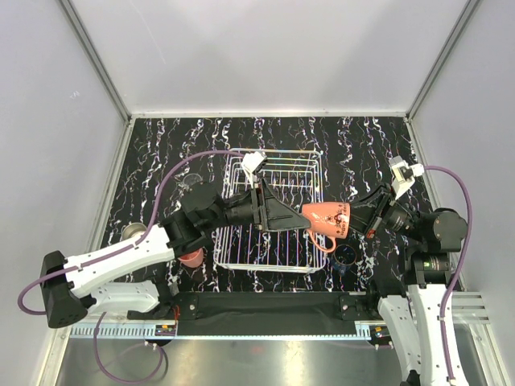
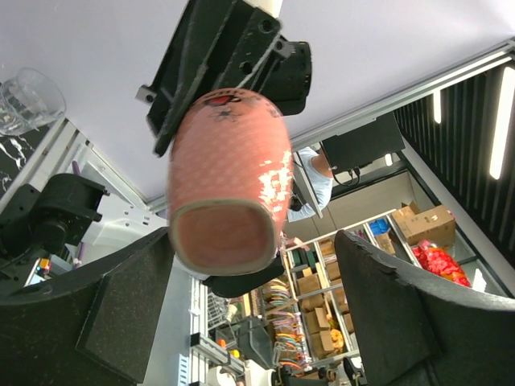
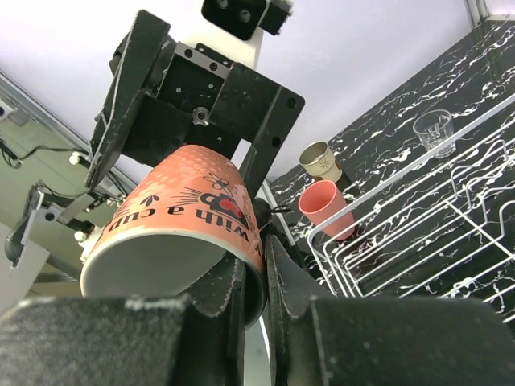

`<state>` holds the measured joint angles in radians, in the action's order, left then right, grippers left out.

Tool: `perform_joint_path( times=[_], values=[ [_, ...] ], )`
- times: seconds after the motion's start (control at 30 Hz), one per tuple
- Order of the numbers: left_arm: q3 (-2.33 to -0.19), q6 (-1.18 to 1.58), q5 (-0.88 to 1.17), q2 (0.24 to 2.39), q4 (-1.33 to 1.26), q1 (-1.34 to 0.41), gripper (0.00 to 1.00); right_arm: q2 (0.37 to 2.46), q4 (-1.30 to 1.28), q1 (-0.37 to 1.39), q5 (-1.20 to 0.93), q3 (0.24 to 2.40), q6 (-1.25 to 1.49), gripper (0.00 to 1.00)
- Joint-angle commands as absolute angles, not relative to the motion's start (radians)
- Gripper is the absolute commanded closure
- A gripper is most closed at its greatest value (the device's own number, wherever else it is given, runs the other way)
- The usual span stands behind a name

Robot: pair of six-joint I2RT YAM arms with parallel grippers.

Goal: Load the cups into the dish rack

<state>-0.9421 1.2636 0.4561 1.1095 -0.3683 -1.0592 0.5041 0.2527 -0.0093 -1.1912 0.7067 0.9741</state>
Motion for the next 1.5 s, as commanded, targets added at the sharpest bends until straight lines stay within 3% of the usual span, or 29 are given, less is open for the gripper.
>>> perform_joint_path(
  times=[0.0,0.33,0.67,0.87,0.97,1.27,1.37,1.47],
  values=[
    [-1.014,1.216,0.448,1.108,-0.376,-1.063,0.15,0.494,0.273,-0.008,-1.190,0.710,0.991,1.00],
    [-1.019,1.247,0.456,1.138,-0.397,-1.077,0.15,0.506,0.273,-0.008,-1.200,0.729,0.985,1.00],
    [-1.028,1.258,0.430,1.158,-0.428,-1.078,0.07,0.497,0.273,-0.008,-1.207,0.730,0.991,1.00],
    [-1.025,1.250,0.408,1.155,-0.459,-1.078,0.21,0.492,0.272,-0.006,-1.215,0.726,0.991,1.00],
    [-1.026,1.247,0.403,1.154,-0.459,-1.078,0.21,0.491,0.272,-0.006,-1.215,0.724,0.991,1.00],
    [-1.023,1.258,0.397,1.163,-0.479,-1.078,0.09,0.499,0.273,-0.006,-1.209,0.727,0.986,1.00],
    [-1.026,1.261,0.393,1.164,-0.485,-1.080,0.14,0.502,0.273,-0.006,-1.207,0.727,0.985,1.00],
    [-1.032,1.262,0.394,1.175,-0.498,-1.081,0.25,0.506,0.273,-0.006,-1.210,0.726,0.985,1.00]
  ],
)
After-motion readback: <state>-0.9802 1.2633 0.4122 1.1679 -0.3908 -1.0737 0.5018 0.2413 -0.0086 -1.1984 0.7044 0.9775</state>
